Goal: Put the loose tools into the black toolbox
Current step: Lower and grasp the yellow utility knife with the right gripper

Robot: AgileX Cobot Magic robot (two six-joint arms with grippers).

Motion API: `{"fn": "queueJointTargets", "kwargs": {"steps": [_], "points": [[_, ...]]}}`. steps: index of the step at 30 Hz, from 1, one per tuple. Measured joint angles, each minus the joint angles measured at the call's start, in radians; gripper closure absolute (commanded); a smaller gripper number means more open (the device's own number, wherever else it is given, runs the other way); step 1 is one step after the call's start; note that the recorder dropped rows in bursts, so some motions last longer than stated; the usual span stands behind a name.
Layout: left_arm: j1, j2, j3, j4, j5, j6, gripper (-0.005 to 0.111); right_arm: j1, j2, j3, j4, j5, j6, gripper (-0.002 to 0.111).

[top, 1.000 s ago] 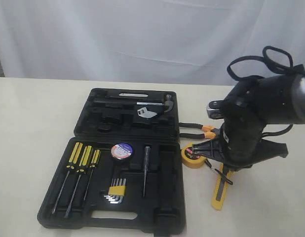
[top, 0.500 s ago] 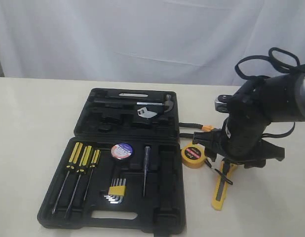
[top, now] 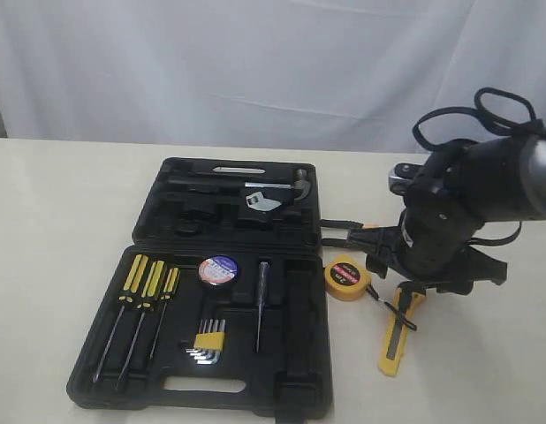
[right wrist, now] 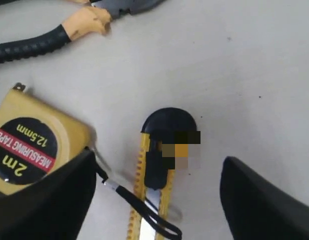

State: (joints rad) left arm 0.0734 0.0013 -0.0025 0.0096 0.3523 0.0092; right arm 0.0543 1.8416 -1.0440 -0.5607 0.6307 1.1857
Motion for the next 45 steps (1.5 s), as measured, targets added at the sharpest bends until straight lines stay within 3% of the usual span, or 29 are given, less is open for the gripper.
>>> {"fn": "queueJointTargets", "kwargs": {"steps": [18,23,32,40,45], "points": [[0.0,0.0,0.0,0.0,0.0,0.0,0.107,0.0,0.124,0.0,-0.002,-0.033,0.007,0.042],[0.0,0.0,0.0,0.0,0.0,0.0,0.107,0.0,0.13,-0.003,-0.006,-0.046,0.011,0.063],[0.0,0.0,0.0,0.0,0.0,0.0,0.107,-0.002,0.137,-0.014,0.083,-0.046,-0.074,0.065],[0.0,0.0,0.0,0.0,0.0,0.0,0.107,-0.002,0.142,-0.02,0.141,-0.053,-0.201,0.109],[0.0,0.0,0.0,0.0,0.0,0.0,0.107,-0.002,0.142,-0.025,0.141,-0.023,-0.217,0.109]]}}
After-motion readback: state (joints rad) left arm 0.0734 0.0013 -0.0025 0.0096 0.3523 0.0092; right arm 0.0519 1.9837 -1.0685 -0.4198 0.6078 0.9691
